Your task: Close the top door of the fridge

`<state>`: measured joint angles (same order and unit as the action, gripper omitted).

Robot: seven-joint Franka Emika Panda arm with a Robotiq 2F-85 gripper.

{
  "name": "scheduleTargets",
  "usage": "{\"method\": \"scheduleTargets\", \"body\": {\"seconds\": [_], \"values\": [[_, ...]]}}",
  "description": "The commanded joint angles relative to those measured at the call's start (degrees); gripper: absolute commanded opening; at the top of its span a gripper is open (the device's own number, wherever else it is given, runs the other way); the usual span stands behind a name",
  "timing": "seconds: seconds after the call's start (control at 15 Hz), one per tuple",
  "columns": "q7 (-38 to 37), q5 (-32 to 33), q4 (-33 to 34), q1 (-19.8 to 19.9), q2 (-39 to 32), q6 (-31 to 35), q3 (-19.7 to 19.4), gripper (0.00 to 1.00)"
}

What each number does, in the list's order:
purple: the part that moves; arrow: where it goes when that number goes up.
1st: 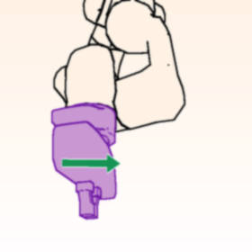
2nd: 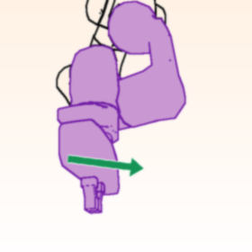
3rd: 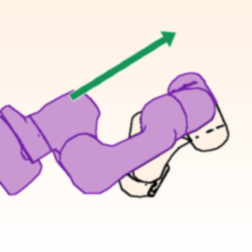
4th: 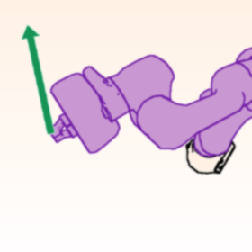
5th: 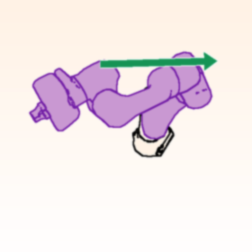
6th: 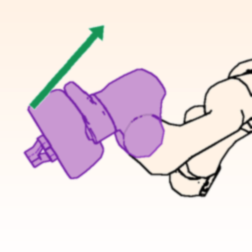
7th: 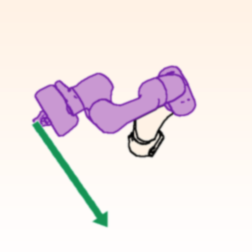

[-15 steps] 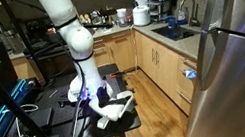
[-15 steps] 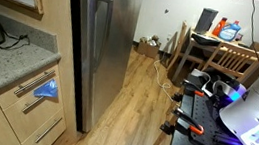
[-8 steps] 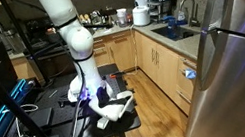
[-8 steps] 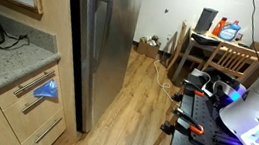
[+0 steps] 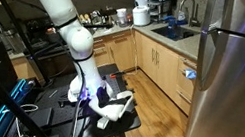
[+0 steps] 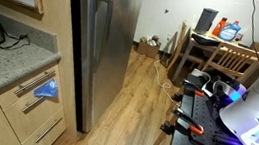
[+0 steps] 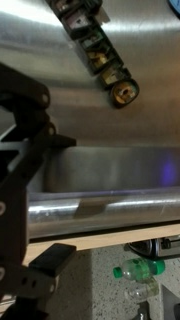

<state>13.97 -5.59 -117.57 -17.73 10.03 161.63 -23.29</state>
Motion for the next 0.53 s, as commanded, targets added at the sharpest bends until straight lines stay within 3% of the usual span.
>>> {"method": "scheduleTargets", "body": {"seconds": [0.0,0.33,0.4,0.47], "values": [[-2.2,0.5,1.9,-0.8,0.7,-0.1,2.0,1.00],[-3.0,2.6,0.1,0.5,3.3,-2.3,2.1,1.00],[-2.6,2.0,-0.5,7.1,3.7,-3.1,7.9,1.00],[-2.8,2.6,-0.8,8.2,4.5,-3.5,8.6,1.00]]}}
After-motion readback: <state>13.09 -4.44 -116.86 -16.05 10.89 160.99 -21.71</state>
